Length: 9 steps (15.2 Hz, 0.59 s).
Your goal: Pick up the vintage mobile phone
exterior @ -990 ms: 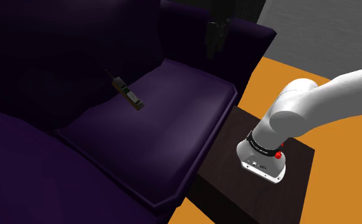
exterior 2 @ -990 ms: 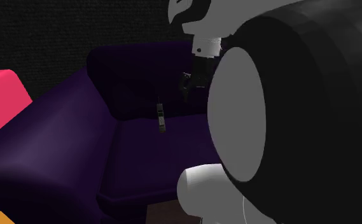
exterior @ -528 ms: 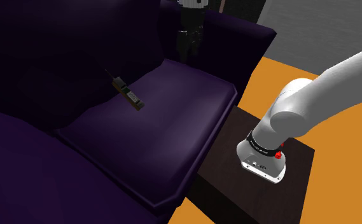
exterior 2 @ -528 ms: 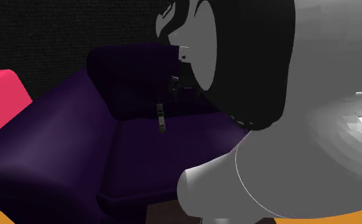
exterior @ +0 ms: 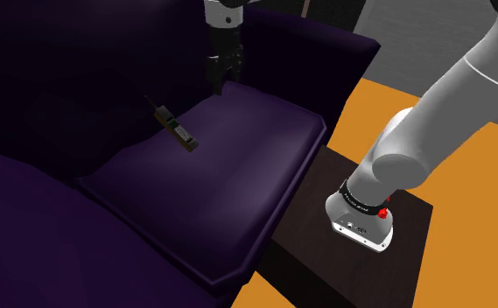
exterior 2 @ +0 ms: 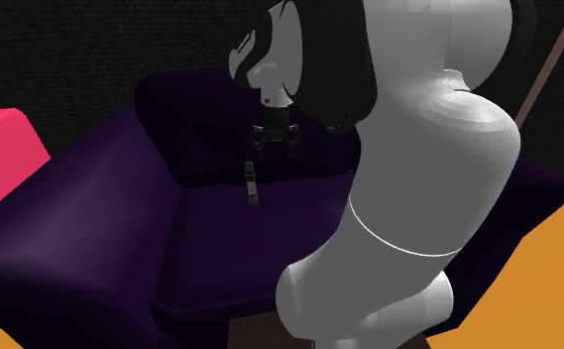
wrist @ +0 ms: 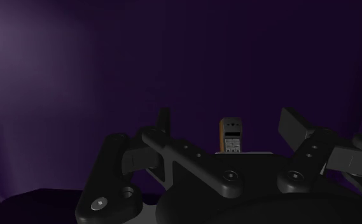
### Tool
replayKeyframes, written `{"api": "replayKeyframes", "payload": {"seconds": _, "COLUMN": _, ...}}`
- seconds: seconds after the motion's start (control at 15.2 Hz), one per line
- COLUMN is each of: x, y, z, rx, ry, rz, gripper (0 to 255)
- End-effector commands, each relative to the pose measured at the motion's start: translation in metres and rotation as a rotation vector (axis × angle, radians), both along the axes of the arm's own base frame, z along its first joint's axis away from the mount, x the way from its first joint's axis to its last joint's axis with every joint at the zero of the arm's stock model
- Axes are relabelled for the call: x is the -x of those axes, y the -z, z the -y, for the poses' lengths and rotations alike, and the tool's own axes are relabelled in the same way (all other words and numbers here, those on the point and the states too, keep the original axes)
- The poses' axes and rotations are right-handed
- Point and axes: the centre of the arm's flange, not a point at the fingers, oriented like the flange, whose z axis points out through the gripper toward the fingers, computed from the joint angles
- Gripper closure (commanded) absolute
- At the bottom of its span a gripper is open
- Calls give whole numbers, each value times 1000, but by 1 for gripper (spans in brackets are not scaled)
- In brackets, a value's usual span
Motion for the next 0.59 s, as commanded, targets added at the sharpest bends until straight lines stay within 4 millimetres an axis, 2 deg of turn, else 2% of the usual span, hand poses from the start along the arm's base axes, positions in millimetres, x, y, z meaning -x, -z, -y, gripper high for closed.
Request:
{"api": "replayKeyframes", "payload": {"seconds": 0.0, "x": -22, "y": 12, "z": -12, "rx": 9, "ry": -5, "rz": 5, "gripper": 0}}
{"api": "replayKeyframes", "payload": {"seconds": 0.53, "x": -106, "y": 58, "z": -58, "rx": 47, "ry": -27, "rz": 20, "gripper": 0}}
